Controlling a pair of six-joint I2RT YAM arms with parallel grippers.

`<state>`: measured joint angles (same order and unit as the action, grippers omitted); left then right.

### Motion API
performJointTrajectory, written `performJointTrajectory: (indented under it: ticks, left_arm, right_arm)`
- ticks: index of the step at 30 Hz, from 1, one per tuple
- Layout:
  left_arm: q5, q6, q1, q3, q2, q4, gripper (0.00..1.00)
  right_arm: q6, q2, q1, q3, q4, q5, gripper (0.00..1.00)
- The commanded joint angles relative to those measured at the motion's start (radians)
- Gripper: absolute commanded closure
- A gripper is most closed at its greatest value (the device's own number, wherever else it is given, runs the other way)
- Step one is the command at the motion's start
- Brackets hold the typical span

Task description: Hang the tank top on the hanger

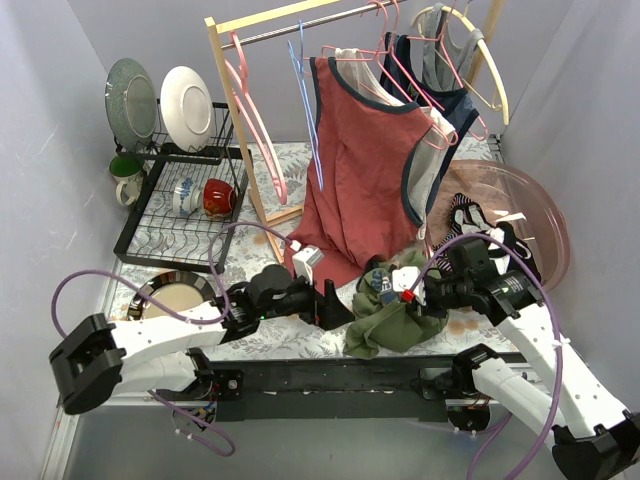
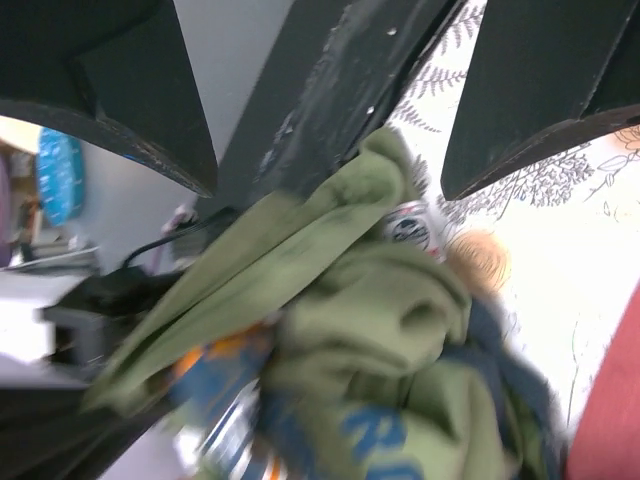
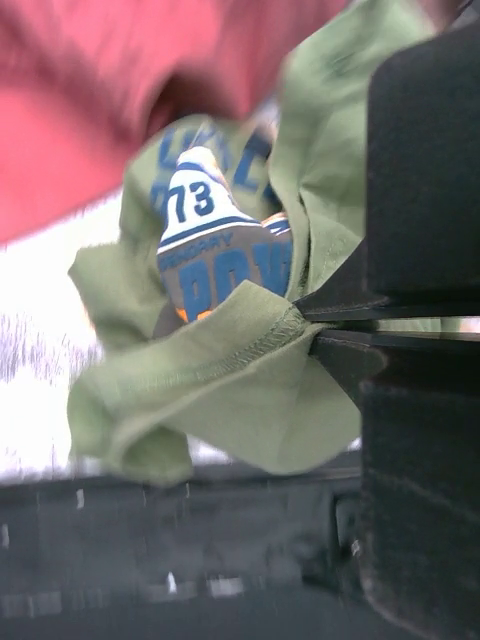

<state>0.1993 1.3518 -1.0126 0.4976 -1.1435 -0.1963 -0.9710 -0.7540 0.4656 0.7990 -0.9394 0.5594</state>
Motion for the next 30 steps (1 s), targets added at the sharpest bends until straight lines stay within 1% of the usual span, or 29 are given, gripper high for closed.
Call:
performJointTrajectory:
  ticks: [1, 2, 3, 5, 6, 9, 10, 12, 13, 14, 15, 17, 18, 19, 20, 21, 22, 23, 24, 25, 26, 28, 29, 30]
  left_arm:
    - [-0.001, 0.033, 0.034, -0.034, 0.114, 0.055, 0.03]
    - [0.003, 0.047, 0.039, -0.043, 0.12, 0.055, 0.02]
    - [0.009, 0.067, 0.046, -0.056, 0.119, 0.049, 0.02]
    - [0.018, 0.073, 0.046, -0.059, 0.094, 0.037, 0.02]
    - [0.023, 0.067, 0.046, -0.054, 0.076, 0.02, 0.02]
    - [0.038, 0.032, 0.048, -0.002, -0.024, -0.017, 0.03]
    - [0.045, 0.023, 0.048, 0.04, -0.088, -0.028, 0.03]
    - [0.051, -0.002, 0.049, 0.091, -0.154, -0.037, 0.04]
    - [0.055, -0.026, 0.051, 0.143, -0.186, -0.029, 0.05]
    - [0.061, -0.037, 0.051, 0.171, -0.25, -0.02, 0.07]
    - [0.077, -0.045, 0.054, 0.192, -0.278, -0.012, 0.12]
    - [0.121, -0.054, 0.054, 0.238, -0.346, -0.011, 0.2]
    - [0.13, -0.054, 0.055, 0.249, -0.361, -0.009, 0.23]
    - [0.141, -0.056, 0.055, 0.259, -0.374, -0.009, 0.33]
    - [0.153, -0.053, 0.054, 0.266, -0.383, -0.009, 0.39]
    - [0.164, -0.051, 0.055, 0.266, -0.392, -0.011, 0.45]
    - [0.17, -0.049, 0.055, 0.263, -0.392, -0.014, 0.54]
    - [0.176, -0.043, 0.055, 0.26, -0.389, -0.023, 0.59]
    - [0.183, -0.04, 0.057, 0.248, -0.381, -0.028, 0.65]
    - [0.184, -0.039, 0.055, 0.243, -0.375, -0.029, 0.78]
    - [0.186, -0.036, 0.057, 0.239, -0.372, -0.029, 0.84]
    - [0.187, -0.029, 0.057, 0.22, -0.351, -0.029, 1.0]
    - [0.187, -0.025, 0.057, 0.211, -0.342, -0.037, 1.0]
    - [0.186, -0.017, 0.057, 0.202, -0.332, -0.041, 1.0]
  right_arm:
    - [-0.115, -0.024, 0.027, -0.038, -0.088, 0.215, 0.94]
    - [-0.232, -0.03, 0.034, -0.044, -0.142, 0.24, 0.93]
    - [-0.265, -0.028, 0.033, -0.049, -0.169, 0.249, 0.89]
    - [-0.285, 0.004, 0.033, -0.058, -0.17, 0.241, 0.83]
    - [-0.29, 0.004, 0.034, -0.055, -0.174, 0.226, 0.73]
    - [-0.31, -0.021, 0.034, -0.067, -0.208, 0.136, 0.59]
    - [-0.304, -0.016, 0.034, -0.073, -0.205, 0.113, 0.57]
    - [-0.284, 0.01, 0.034, -0.073, -0.191, 0.042, 0.53]
    - [-0.253, 0.022, 0.034, -0.058, -0.176, 0.013, 0.52]
    - [-0.218, 0.028, 0.031, -0.041, -0.121, -0.043, 0.52]
    - [-0.125, 0.022, 0.019, 0.004, -0.09, -0.062, 0.51]
    - [-0.016, -0.005, 0.016, 0.046, 0.0, -0.094, 0.5]
    - [0.017, -0.019, 0.016, 0.093, 0.051, -0.084, 0.48]
    - [0.076, -0.033, 0.016, 0.11, 0.076, -0.064, 0.48]
    - [0.121, -0.065, 0.015, 0.129, 0.1, -0.015, 0.47]
    - [0.158, -0.086, 0.016, 0.152, 0.141, 0.008, 0.44]
    - [0.242, -0.109, 0.016, 0.161, 0.163, 0.032, 0.44]
    - [0.28, -0.169, 0.016, 0.169, 0.183, 0.078, 0.42]
    - [0.307, -0.2, 0.018, 0.178, 0.192, 0.101, 0.37]
    - [0.322, -0.229, 0.019, 0.193, 0.194, 0.123, 0.35]
    - [0.365, -0.273, 0.022, 0.2, 0.204, 0.123, 0.33]
    - [0.403, -0.298, 0.03, 0.194, 0.262, 0.09, 0.32]
    - [0.451, -0.315, 0.034, 0.183, 0.286, 0.024, 0.32]
    - [0.463, -0.324, 0.047, 0.175, 0.304, -0.01, 0.32]
